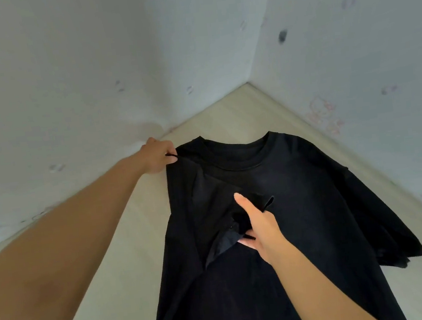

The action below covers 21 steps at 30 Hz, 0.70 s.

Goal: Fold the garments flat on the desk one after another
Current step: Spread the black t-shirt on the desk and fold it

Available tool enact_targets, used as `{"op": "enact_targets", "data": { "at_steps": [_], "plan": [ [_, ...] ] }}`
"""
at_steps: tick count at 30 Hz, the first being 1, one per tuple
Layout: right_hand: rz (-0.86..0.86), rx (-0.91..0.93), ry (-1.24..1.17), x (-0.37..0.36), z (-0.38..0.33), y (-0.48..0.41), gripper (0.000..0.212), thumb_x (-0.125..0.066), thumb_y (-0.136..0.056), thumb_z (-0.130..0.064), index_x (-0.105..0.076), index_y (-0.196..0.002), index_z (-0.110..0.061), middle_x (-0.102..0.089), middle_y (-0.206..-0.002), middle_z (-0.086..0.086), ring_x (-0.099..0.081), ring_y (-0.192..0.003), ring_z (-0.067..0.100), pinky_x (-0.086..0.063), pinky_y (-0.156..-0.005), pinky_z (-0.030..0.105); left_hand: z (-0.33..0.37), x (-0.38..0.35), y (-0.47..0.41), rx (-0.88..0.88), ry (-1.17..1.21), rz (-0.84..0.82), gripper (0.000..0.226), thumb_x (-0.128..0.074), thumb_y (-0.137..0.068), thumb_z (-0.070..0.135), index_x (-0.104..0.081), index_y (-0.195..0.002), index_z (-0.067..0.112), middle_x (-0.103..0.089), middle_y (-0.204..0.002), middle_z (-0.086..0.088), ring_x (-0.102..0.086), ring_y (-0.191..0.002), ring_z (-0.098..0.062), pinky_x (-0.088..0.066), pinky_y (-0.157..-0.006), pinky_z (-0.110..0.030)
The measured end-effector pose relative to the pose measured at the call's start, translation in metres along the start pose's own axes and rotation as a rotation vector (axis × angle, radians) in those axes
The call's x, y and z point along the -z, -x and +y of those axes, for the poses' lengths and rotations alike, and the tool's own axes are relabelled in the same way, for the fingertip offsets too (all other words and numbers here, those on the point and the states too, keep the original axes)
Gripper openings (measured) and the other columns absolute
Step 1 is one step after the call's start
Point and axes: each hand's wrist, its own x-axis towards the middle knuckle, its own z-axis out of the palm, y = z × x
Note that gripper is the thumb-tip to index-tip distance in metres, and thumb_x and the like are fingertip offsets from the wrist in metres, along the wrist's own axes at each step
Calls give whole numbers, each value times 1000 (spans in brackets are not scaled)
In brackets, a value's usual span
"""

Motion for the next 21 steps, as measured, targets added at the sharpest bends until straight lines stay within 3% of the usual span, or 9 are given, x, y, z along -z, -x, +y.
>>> {"op": "enact_targets", "data": {
  "at_steps": [3,5,8,11,13,15,18,19,21],
  "plan": [
    [-13,-43,3,4,-5,-2,27,-66,-81,-3,-58,-107,-6,-67,-103,10,-67,-91,25,-59,-70,39,3,11,1,-157,68,36,7,-50,-98,19,-52,-94,25,-57,-104,-4,-50,-109,-27,-41,-93,-40],
    [-58,-44,-97,18,-10,-3,20,-54,-79,8,-57,-95,-3,-65,-88,10,-65,-80,24,-57,-64,36,8,18,2,-187,23,66,9,-47,-99,22,-48,-93,28,-53,-100,-3,-45,-105,-23,-39,-92,-38],
    [-102,49,-191,49,-19,-5,18,-47,-76,8,-56,-81,-6,-55,-77,8,-55,-73,21,-49,-65,33,17,23,-5,-183,-126,159,7,-41,-100,31,-44,-93,30,-49,-84,2,-37,-102,-22,-30,-96,-38],
    [78,114,-155,67,-22,-9,17,-46,-81,5,-57,-83,-7,-58,-80,7,-56,-76,21,-48,-70,35,32,13,-14,-152,-195,219,16,-41,-97,45,-45,-90,31,-47,-81,4,-37,-101,-25,-30,-95,-39],
    [230,104,-46,71,-18,-17,18,-45,-86,-1,-59,-92,-11,-62,-90,6,-58,-81,21,-50,-70,34,44,-5,-21,-98,-320,236,24,-42,-97,48,-50,-98,26,-54,-92,0,-38,-107,-26,-27,-95,-39],
    [286,74,7,71,-15,-21,18,-50,-90,-20,-60,-102,-13,-64,-106,7,-59,-94,23,-52,-85,41,51,-23,-27,-6,-330,293,30,-43,-97,46,-52,-112,22,-52,-113,-6,-38,-114,-29,-27,-98,-41],
    [309,97,74,71,-16,-21,74,-62,-79,-56,-47,-136,-12,-56,-130,3,-55,-114,25,-46,-101,45,55,-45,-24,61,-200,469,40,-47,-98,38,-45,-131,16,-40,-127,-12,-36,-116,-32,-29,-101,-40],
    [313,132,152,71,-15,-21,86,-70,-75,-54,-37,-143,-12,-51,-135,3,-53,-117,24,-45,-101,42,58,-52,-16,45,-167,544,40,-48,-97,34,-44,-132,15,-40,-127,-12,-38,-115,-32,-31,-100,-40],
    [283,209,364,73,-11,-20,90,-79,-74,-27,-25,-144,-12,-48,-135,6,-51,-110,22,-46,-94,36,69,-65,9,-54,-53,639,33,-51,-97,27,-48,-128,14,-43,-124,-11,-44,-110,-28,-37,-97,-38]
  ]
}}
